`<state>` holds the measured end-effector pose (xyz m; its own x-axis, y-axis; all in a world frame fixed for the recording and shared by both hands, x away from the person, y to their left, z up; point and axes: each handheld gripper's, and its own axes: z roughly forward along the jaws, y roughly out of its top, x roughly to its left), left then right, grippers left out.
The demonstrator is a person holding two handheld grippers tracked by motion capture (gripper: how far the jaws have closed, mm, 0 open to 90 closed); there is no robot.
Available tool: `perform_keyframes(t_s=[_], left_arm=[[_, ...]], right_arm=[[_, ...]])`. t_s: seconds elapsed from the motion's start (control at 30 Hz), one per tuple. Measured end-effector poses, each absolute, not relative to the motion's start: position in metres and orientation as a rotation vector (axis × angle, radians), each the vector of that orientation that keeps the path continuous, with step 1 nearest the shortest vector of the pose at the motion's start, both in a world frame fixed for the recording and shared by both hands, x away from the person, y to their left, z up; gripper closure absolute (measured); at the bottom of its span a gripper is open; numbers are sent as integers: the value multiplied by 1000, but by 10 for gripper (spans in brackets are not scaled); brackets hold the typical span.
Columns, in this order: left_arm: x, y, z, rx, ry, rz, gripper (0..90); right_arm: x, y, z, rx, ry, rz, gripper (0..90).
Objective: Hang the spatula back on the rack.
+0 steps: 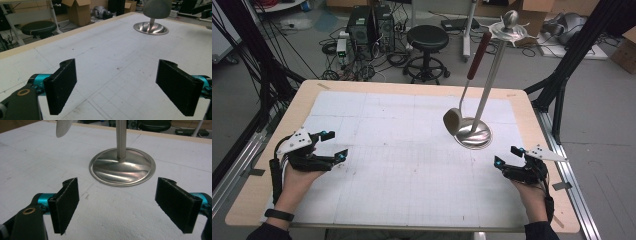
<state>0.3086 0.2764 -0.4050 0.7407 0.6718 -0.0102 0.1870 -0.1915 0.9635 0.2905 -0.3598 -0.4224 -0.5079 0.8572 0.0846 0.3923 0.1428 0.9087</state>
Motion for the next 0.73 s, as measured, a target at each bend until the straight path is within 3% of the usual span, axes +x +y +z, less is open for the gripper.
perform_keyframes(t_s=[0.73], left_arm=[[311,288,-409,1720,738,500,175]], right_arm=[[290,-360,-423,1196,1966,1349,186]])
